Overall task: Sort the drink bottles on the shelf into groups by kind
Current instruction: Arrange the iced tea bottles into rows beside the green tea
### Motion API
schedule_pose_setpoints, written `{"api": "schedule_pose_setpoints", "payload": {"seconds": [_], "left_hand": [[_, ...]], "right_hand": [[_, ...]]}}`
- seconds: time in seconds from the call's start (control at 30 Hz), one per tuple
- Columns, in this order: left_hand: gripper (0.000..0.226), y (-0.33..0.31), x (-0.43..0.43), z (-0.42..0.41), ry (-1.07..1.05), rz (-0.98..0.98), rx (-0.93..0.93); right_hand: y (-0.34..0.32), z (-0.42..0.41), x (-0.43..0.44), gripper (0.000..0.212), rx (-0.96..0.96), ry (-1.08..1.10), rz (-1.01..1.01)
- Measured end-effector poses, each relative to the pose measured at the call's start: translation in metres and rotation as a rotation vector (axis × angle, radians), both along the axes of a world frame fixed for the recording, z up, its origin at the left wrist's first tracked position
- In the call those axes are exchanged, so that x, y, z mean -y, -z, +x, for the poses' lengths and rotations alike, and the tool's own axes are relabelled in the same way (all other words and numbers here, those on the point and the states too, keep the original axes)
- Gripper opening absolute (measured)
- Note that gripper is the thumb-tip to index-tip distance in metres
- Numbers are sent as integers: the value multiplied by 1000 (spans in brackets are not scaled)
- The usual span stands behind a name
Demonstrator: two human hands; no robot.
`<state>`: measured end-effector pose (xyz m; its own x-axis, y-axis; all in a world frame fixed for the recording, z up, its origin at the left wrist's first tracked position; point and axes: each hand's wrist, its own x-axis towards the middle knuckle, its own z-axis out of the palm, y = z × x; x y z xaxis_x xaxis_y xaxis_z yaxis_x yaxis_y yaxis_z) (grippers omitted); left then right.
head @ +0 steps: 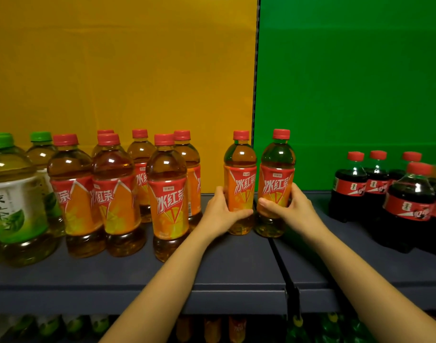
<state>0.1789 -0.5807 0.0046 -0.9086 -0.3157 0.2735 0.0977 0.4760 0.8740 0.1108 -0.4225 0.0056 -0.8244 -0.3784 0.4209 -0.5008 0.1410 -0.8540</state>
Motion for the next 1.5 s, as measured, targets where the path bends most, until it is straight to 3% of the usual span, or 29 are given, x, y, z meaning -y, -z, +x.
{"api": "schedule_pose_setpoints", "payload": {"seconds": [0.2, 0.37, 0.6, 0.7, 0.97, 1.07, 1.13, 1.23, 1.37, 1.5], "left_hand": [[70, 2, 11, -3, -96, 172, -16], [78, 1, 15, -3, -140, 279, -49], [70, 2, 19, 0, -116, 306, -65], [69, 5, 19, -1, -116, 272, -66], [65, 8, 15, 11, -162, 57, -116], [60, 7, 6, 39, -167, -59, -235], [37, 8, -1, 65, -230, -156, -399], [14, 10, -4, 102, -429, -309, -669], [38, 22, 16, 120, -653, -369, -769], [77, 30, 40, 121, -540, -268, -542]], "right_hand": [[-3, -2, 20, 60, 58, -78, -18], [-4, -4, 37, 75, 80, -99, 9], [-1, -9, 42, 62, 60, -110, 10], [2, -8, 43, 59, 48, -87, 9], [-14, 12, 38, 87, -70, 171, 13], [-25, 33, 34, 59, -202, 181, -188], [-31, 47, 36, 43, -211, 81, -270], [-35, 63, 48, 33, -224, -108, -219], [-25, 69, 77, 43, -186, -240, -6], [-15, 71, 108, 60, -118, -277, 123]]}}
